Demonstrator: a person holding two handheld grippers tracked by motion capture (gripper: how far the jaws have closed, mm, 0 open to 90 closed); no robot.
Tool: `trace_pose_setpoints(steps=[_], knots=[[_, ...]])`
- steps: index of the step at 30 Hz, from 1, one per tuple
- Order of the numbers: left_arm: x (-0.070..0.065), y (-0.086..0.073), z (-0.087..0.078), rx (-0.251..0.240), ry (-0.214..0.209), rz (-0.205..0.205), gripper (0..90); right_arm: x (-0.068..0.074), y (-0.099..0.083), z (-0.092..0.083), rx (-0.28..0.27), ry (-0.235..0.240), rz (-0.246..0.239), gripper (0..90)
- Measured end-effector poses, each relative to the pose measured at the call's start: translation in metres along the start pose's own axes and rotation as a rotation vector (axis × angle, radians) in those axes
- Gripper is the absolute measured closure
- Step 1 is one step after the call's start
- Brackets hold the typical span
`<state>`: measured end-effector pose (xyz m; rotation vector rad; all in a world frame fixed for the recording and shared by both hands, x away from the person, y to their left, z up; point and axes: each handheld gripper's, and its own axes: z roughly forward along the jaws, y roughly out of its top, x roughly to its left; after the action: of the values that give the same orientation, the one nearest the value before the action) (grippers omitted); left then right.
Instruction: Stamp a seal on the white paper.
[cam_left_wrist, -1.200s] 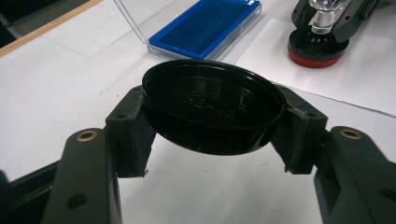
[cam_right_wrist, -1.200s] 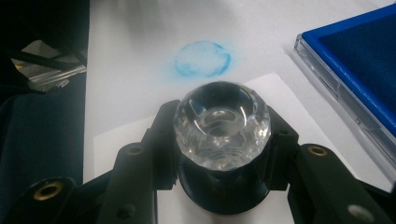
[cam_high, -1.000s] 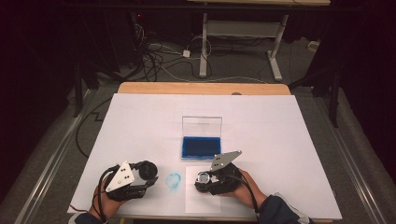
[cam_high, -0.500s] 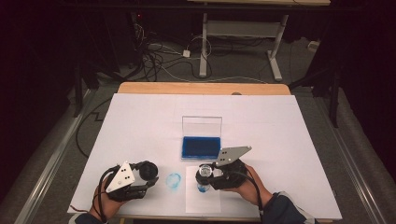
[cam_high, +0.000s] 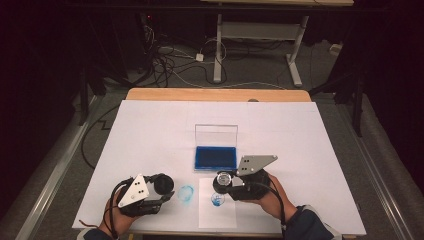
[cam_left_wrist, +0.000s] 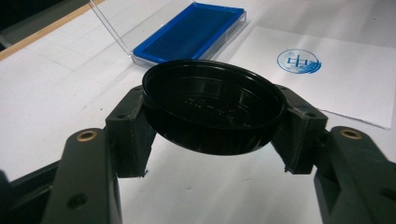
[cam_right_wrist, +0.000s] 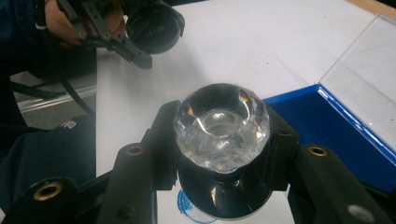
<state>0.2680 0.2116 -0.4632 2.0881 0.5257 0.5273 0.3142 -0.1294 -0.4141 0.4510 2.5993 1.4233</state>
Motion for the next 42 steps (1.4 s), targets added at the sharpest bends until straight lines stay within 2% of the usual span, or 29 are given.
trace_pose_setpoints(steps=[10, 27, 42], knots=[[-0.005, 0.006, 0.004, -0.009, -0.021, 0.012, 36.1, 0.002, 0.007, -0.012, -0.031, -0.010, -0.014, 57.1], [-0.015, 0.015, 0.016, -0.021, -0.072, 0.022, 36.1, 0.006, 0.013, -0.020, -0.062, -0.011, -0.028, 57.0], [-0.018, 0.018, 0.022, -0.028, -0.103, 0.017, 36.1, 0.004, 0.015, -0.026, -0.065, -0.015, -0.029, 57.0]])
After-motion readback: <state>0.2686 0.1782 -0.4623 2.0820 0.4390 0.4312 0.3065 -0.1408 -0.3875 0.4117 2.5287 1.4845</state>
